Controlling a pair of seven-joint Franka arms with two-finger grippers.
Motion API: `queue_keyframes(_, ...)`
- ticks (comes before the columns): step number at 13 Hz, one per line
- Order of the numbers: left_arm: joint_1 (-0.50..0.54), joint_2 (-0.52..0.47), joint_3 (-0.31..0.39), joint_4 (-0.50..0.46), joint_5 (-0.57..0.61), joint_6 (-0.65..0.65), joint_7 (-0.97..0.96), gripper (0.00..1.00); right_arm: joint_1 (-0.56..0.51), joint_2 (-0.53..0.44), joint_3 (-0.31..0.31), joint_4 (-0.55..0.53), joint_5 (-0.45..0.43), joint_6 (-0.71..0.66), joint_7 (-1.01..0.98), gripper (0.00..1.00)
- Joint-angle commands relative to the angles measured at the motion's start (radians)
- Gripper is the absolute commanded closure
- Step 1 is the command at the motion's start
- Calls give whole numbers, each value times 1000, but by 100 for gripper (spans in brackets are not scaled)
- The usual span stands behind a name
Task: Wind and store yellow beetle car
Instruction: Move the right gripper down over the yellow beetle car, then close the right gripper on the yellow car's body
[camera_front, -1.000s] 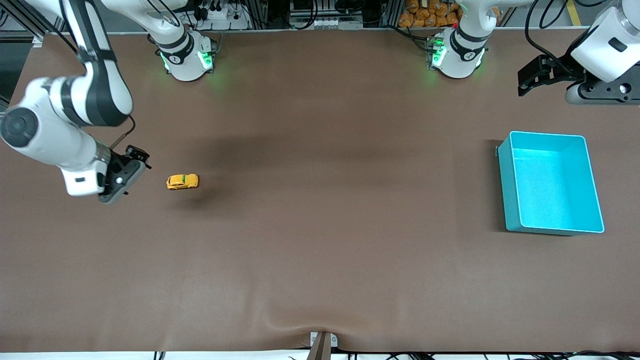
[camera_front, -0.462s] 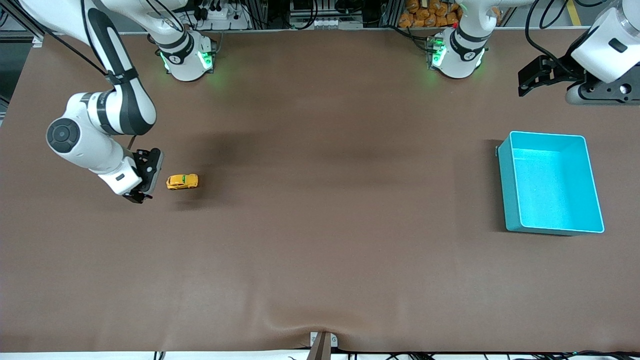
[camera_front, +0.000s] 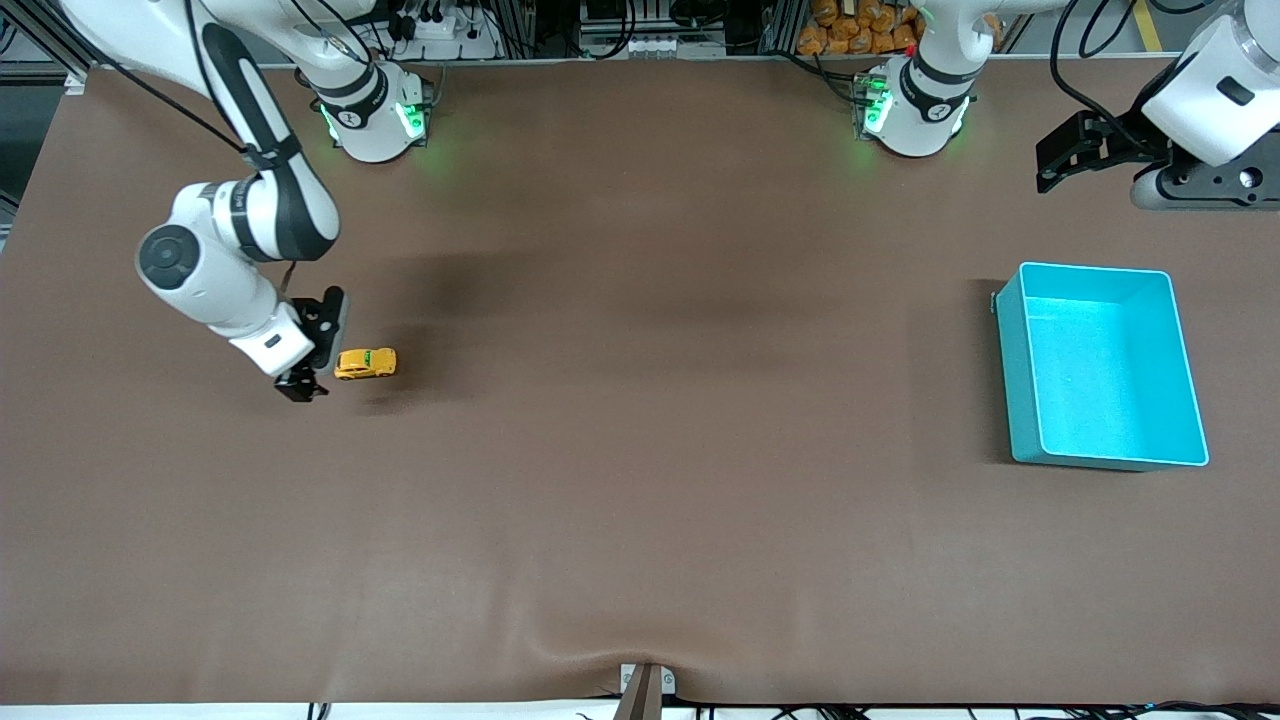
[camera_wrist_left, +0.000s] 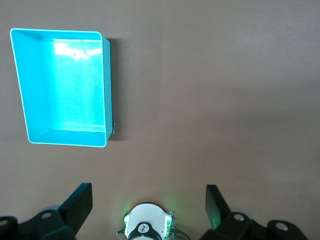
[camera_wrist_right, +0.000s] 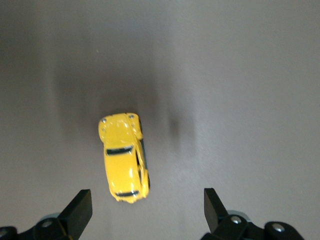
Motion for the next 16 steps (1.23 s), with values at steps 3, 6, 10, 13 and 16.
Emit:
queue_keyframes(3, -2, -2, -8, 2, 24, -12, -16, 0, 2, -5, 5, -65, 5, 65, -20, 7)
queue_keyframes(6, -2, -2, -11, 2, 24, -14, -16, 0, 2, 14, 5, -84, 5, 109, -20, 14)
queue_keyframes(10, -2, -3, -11, 2, 24, -14, -16, 0, 2, 37, 3, -90, 5, 135, -18, 20)
queue_keyframes(13, -2, -2, -11, 1, 24, -12, -17, 0, 5, 55, 3, -90, 5, 155, -20, 23)
queue_keyframes(16, -3, -2, -12, 1, 24, -12, -19, 0, 7, 61, 5, -90, 5, 157, -18, 32)
